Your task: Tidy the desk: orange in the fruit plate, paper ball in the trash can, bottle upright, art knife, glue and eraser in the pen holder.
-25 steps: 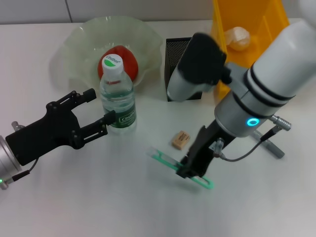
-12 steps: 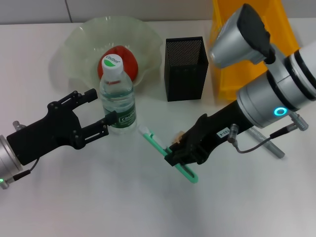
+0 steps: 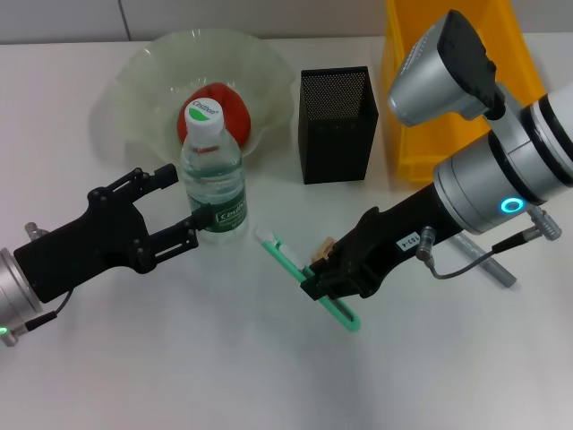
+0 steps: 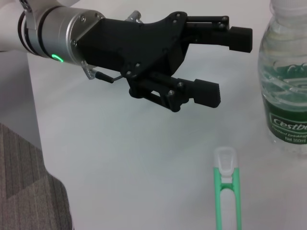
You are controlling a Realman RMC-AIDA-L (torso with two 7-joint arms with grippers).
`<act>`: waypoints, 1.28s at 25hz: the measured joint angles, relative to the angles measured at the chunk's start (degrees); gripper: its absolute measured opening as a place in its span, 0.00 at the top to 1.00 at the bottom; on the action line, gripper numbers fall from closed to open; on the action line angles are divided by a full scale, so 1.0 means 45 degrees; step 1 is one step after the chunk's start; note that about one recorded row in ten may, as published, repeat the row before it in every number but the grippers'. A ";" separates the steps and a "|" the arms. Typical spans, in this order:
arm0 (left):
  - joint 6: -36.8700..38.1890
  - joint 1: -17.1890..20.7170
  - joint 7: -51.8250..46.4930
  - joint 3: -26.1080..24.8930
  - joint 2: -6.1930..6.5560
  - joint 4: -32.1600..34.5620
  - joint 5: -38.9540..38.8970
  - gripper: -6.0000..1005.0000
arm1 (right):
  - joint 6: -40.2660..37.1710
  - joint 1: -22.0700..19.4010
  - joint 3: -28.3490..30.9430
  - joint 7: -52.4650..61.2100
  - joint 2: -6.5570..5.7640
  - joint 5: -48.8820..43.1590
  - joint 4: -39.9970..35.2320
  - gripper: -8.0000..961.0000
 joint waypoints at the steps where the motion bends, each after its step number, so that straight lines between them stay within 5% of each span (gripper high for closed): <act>1: 0.0002 0.0006 0.0000 0.0000 -0.0001 -0.0002 0.0000 0.21 | 0.0020 -0.0001 0.0002 -0.0001 0.0001 -0.0001 0.0003 0.80; 7: 0.0041 0.0056 -0.0001 0.0000 -0.0001 -0.0004 -0.0006 0.21 | 0.0274 -0.0165 0.0432 -0.0140 0.0028 0.0220 -0.0238 0.80; 15: 0.0069 0.0096 0.0000 0.0001 -0.0001 -0.0003 0.0004 0.21 | 0.0324 -0.1082 0.2381 -0.3028 0.0018 0.3974 0.0231 0.80; 19: 0.0060 0.0100 0.0000 0.0000 -0.0002 -0.0003 0.0004 0.21 | 0.0364 -0.1269 0.3590 -0.5088 0.0020 0.6200 0.2066 0.80; 24: 0.0041 0.0056 -0.0001 0.0000 0.0000 -0.0014 0.0003 0.21 | 0.0367 -0.1091 0.5346 -0.9056 0.0012 0.9655 0.6360 0.80; 32: 0.0016 0.0026 -0.0001 0.0000 -0.0001 -0.0023 0.0000 0.21 | 0.0778 -0.0978 0.6709 -1.1828 0.0005 1.0572 0.8417 0.80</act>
